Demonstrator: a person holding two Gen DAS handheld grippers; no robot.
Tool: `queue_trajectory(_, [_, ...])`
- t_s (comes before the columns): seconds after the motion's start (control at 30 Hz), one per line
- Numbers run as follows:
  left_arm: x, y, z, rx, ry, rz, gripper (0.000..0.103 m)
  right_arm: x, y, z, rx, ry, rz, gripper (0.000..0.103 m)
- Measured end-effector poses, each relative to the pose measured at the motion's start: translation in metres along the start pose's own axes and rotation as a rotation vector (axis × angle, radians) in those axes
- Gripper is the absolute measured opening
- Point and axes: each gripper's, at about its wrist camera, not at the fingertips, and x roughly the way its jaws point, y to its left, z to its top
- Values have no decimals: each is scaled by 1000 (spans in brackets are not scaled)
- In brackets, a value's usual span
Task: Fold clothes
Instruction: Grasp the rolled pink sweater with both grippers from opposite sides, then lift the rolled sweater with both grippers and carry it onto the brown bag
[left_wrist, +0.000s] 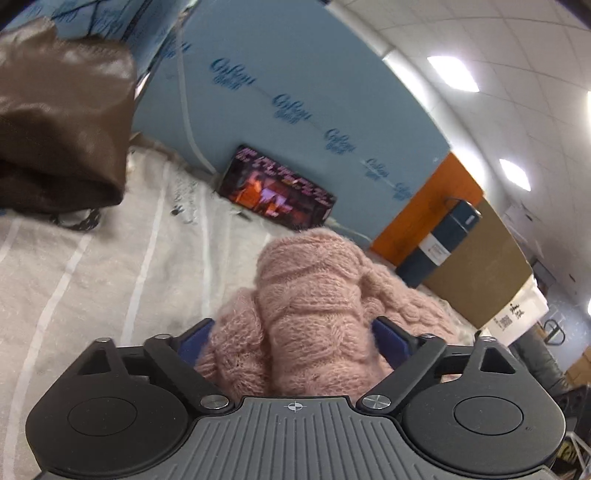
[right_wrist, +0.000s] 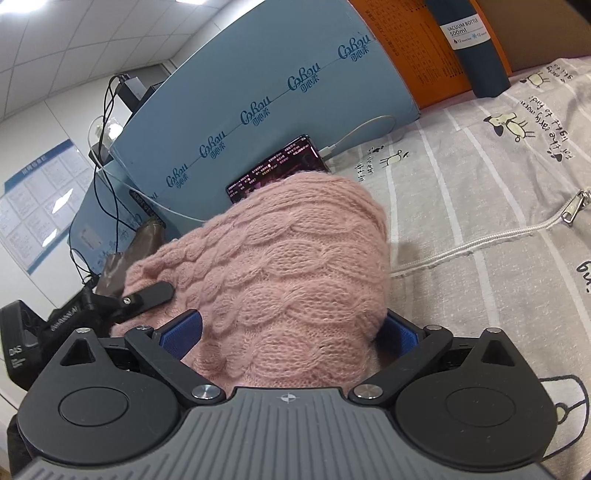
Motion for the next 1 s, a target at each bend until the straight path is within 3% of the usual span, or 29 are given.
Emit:
queue_trajectory(0.03, [0, -3, -2, 22, 0, -7, 74, 0, 0, 0, -3, -1, -3, 96])
queue_trajectory(0.13, [2, -14, -9, 86, 4, -31, 61, -1, -1, 0, 5, -9, -11, 81])
queue_trajectory(0.23, [0, -19, -12, 123, -9, -40, 57, -2, -4, 0, 20, -18, 1, 67])
queue_trajectory(0.4, [-7, -17, -11, 110, -41, -74, 53, -7, -4, 1, 20, -72, 58, 55])
queue_trajectory(0.63, [-41, -13, -7, 89, -148, -86, 53, -10, 17, -1, -46, -111, 127, 48])
queue_trajectory(1.0, [-146, 17, 34, 175, -499, 73, 53, 25, 147, 11, -166, -113, 301, 48])
